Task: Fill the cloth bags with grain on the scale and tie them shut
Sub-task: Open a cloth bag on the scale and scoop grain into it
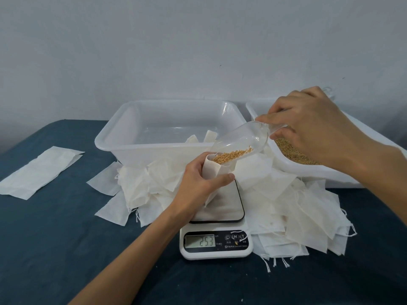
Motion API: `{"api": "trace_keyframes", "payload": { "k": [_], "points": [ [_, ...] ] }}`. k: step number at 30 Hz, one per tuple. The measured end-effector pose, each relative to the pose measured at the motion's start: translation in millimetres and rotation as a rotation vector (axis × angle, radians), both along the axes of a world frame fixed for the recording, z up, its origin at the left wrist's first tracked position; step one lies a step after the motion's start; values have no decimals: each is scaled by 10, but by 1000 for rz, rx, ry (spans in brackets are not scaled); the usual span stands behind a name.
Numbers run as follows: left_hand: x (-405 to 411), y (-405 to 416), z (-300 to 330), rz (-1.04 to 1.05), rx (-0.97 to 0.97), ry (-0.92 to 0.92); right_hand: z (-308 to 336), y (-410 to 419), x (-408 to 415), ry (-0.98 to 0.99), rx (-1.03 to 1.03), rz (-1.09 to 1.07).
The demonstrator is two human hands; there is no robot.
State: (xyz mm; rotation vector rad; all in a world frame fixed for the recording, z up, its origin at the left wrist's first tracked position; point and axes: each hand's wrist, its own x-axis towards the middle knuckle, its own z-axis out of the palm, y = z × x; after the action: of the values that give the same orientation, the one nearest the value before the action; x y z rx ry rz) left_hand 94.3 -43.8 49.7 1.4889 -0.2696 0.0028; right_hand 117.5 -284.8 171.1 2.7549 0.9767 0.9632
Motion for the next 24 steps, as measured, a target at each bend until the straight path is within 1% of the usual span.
{"api": "trace_keyframes", "payload": {
  "k": [2,5,8,10,12,14,16,18,19,21,24],
  "points": [
    [-7,0,10,3,-5,1,-8,-2,7,50,22,-17],
    [-8,8,18,-3,-4,11,-55,-24,47,234,134,-71],
    [19,44,-25,1,25,-5,-152,-88,97,487,365,-127],
    [38,54,-55,20,6,4,-202,-184,144,620,539,-143],
    [59,64,-85,37,-10,22,-236,-324,213,653,676,-163],
    [98,57,-104,66,8,7,-278,-493,308,601,734,-274],
    [126,60,-110,92,57,-24,-340,-658,415,527,702,-490],
    [142,67,-88,106,75,-48,-406,-804,514,495,570,-703],
    [142,77,-63,111,64,-57,-436,-853,551,511,501,-773],
    [156,102,5,123,30,-73,-496,-918,616,580,403,-857],
    [258,176,181,164,-8,-106,-600,-938,666,654,277,-918]
  ]
}}
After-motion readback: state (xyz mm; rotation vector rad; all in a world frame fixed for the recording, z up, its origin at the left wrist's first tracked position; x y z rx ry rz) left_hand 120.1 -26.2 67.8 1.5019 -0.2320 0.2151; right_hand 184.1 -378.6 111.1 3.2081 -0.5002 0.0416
